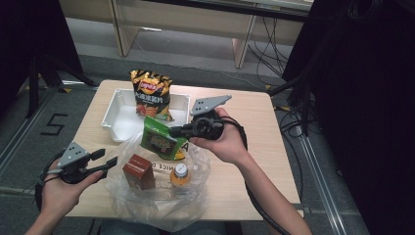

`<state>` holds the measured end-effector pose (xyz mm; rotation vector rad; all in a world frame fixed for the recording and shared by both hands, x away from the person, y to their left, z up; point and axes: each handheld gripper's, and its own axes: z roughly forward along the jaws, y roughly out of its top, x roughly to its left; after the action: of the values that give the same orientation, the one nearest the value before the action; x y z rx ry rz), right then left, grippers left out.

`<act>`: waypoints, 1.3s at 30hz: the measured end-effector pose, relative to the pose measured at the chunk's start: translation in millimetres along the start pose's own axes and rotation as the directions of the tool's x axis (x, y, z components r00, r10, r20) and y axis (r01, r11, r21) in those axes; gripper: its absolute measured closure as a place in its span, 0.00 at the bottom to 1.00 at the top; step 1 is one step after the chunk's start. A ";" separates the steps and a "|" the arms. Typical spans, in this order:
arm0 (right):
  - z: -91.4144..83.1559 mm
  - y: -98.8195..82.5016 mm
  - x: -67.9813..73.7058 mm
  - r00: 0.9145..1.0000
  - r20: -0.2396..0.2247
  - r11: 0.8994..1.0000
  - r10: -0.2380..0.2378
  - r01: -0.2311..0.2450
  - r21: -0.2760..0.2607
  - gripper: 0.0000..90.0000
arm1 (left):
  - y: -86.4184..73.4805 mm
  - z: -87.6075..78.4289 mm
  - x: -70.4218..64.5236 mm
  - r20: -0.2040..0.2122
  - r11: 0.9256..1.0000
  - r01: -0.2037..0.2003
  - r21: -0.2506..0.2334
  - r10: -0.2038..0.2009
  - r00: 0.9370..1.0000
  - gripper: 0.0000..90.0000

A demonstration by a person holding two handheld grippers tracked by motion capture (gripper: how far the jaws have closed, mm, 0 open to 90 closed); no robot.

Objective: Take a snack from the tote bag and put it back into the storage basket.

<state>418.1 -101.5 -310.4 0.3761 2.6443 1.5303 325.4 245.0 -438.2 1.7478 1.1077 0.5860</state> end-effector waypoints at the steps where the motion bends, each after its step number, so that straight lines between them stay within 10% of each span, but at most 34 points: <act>1: -1.6 1.8 -0.8 1.000 0.002 1.000 -0.016 0.016 -0.001 1.00 | 0.0 0.1 -0.1 -0.001 1.000 0.001 0.000 -0.001 1.000 0.50; 39: -2.9 50.6 -29.7 0.995 0.094 0.996 0.014 -0.006 -0.085 1.00 | -0.9 1.5 2.5 0.004 1.000 0.003 0.000 -0.003 1.000 0.50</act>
<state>455.3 -87.0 -267.5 0.4447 2.5011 1.5800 327.4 246.6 -439.8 1.7466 1.1073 0.5799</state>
